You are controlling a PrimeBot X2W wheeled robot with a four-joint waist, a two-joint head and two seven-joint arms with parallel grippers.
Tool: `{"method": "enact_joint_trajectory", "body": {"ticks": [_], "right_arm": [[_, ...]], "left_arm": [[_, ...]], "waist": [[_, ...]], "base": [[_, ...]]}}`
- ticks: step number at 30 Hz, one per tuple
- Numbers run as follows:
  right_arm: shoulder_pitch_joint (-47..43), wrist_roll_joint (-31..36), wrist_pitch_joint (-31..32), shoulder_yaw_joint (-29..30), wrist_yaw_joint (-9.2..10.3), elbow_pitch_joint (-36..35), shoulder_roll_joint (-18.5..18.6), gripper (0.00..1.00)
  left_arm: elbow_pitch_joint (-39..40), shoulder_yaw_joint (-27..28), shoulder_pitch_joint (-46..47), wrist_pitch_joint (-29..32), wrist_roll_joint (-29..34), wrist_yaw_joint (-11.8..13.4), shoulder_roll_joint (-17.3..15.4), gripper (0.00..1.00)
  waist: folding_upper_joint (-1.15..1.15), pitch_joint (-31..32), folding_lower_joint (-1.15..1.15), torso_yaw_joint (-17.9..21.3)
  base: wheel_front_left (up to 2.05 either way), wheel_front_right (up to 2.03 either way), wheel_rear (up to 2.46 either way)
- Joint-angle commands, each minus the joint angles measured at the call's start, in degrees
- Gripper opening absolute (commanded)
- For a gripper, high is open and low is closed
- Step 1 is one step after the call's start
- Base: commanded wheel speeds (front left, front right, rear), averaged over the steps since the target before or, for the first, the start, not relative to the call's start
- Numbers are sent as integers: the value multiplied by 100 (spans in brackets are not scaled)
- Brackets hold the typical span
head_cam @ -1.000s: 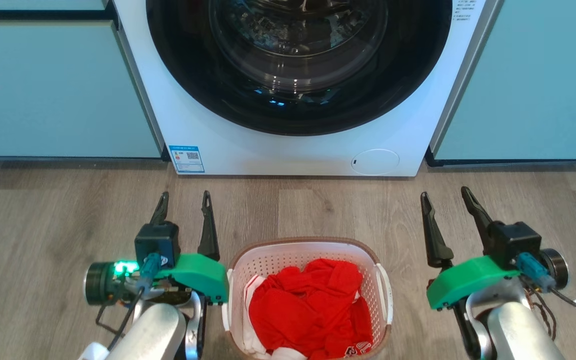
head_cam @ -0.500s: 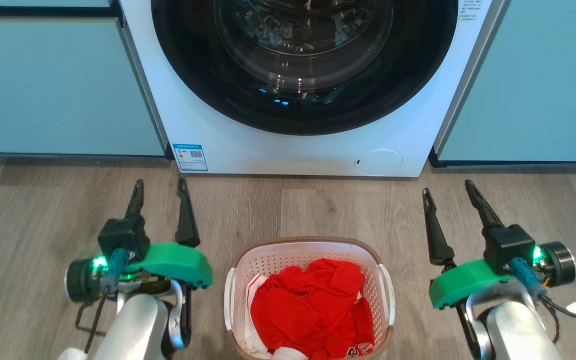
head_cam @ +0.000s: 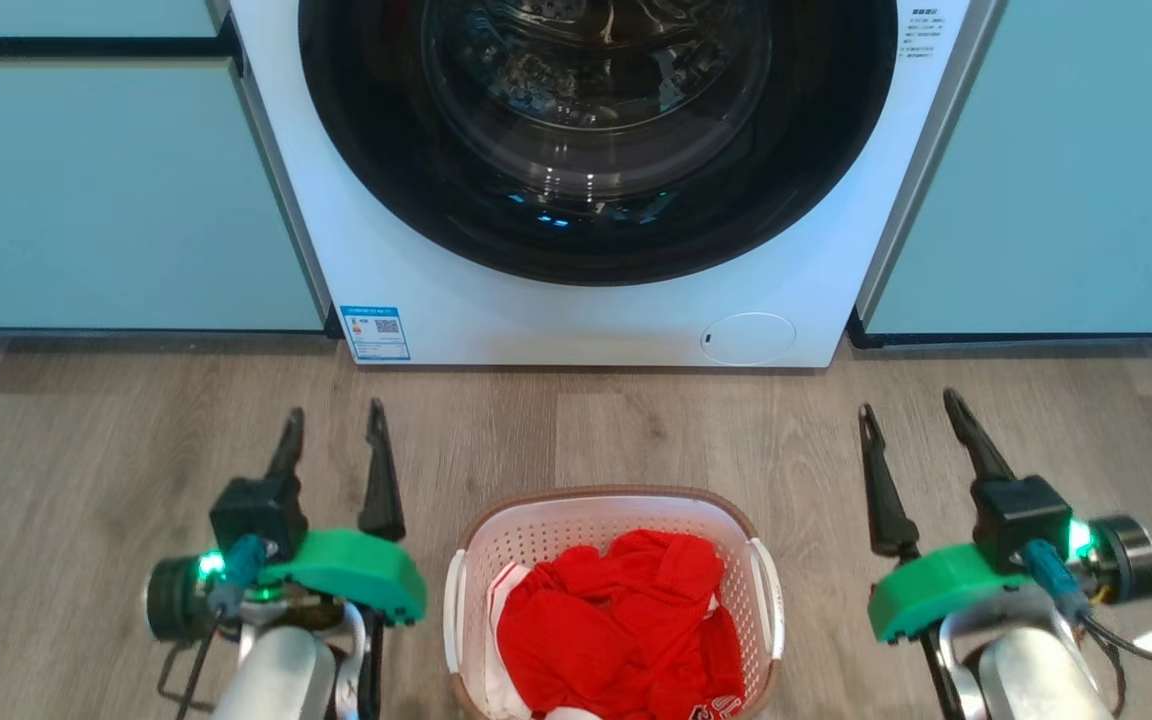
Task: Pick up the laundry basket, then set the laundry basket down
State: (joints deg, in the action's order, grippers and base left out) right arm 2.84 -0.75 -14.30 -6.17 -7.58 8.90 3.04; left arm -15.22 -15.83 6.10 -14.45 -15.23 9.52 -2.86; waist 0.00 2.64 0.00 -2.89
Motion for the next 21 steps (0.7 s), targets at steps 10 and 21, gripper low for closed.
{"method": "enact_joint_trajectory", "body": {"ticks": [10,21], "right_arm": [[71,-291,-70,89,9,-18,-15,100],[63,-315,-70,113,9,50,-15,100]], "left_arm": [[-211,172,128,-55,-66,-202,-2,100],[-335,176,170,-55,-45,-292,-2,100]], "waist": [[0,-90,0,77],[0,-188,0,105]], "base": [[0,0,0],[0,0,0]]}}
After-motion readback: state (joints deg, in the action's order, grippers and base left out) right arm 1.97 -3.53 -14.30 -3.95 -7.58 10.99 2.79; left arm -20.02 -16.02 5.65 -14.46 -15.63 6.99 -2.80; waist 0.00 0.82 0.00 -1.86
